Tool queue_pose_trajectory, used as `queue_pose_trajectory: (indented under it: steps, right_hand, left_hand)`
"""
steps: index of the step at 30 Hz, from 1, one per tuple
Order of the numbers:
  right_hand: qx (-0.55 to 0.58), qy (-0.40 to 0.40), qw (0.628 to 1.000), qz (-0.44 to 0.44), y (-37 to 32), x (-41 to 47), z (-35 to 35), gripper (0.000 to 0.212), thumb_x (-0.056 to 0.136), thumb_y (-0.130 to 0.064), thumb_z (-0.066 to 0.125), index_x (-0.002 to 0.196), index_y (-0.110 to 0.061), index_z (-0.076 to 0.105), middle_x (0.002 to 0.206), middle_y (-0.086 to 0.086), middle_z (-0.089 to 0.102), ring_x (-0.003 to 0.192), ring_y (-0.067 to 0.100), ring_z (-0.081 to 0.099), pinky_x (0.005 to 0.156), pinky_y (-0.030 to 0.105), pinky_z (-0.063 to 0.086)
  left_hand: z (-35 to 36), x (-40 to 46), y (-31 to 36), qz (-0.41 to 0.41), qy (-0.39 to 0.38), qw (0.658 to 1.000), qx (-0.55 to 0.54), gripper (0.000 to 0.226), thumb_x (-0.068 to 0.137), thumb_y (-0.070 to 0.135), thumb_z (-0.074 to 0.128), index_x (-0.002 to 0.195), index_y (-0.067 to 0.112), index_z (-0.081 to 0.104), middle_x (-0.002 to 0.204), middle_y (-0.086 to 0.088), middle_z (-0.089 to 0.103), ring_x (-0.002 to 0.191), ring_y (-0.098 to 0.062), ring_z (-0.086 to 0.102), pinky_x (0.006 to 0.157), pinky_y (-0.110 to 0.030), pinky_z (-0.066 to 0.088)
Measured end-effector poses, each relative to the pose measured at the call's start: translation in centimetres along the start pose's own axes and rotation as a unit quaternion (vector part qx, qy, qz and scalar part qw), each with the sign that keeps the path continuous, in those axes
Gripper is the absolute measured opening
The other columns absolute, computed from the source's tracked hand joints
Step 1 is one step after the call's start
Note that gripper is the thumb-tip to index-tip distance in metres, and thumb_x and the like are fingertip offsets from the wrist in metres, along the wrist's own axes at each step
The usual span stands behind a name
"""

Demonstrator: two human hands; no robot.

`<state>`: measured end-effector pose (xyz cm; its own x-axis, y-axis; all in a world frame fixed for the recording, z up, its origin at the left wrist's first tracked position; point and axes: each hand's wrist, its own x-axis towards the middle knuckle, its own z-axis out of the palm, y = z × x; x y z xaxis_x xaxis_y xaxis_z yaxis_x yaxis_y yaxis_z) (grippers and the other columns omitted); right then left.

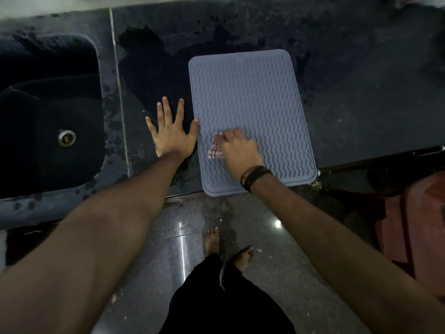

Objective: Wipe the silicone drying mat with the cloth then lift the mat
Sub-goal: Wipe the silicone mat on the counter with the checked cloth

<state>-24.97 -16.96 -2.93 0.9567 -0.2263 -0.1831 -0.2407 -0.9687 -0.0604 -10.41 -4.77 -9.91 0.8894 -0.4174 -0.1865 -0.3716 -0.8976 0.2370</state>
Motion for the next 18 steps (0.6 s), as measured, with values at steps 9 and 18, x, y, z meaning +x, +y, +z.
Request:
queue_pose_trajectory:
  steps: [9,18]
  right_hand:
    - [0.017,-0.019,0.998,-0.055,0.2,-8.8,0.5,0.053,0.069,-0.01,0.074,0.12,-0.02,0.062,0.121,0.002,0.061,0.109,0.025,0.055,0.068,0.038,0.054]
    - [0.044,0.021,0.999,-0.013,1.4,4.8,-4.1,0.049,0.081,-0.009,0.062,0.128,-0.021,0.055,0.125,0.003,0.055,0.12,0.025,0.044,0.077,0.04,0.048]
  left_hand:
    - [0.1,0.0,0.1,-0.005,0.004,1.0,-0.001,0.075,0.1,0.069,0.021,0.165,0.035,0.006,0.173,-0.005,-0.009,0.159,-0.023,-0.01,0.124,-0.059,-0.008]
    - [0.2,0.0,0.0,-0.007,0.013,1.0,0.01,0.075,0.099,0.07,0.017,0.165,0.037,0.006,0.173,-0.004,-0.007,0.159,-0.024,-0.008,0.124,-0.059,-0.007]
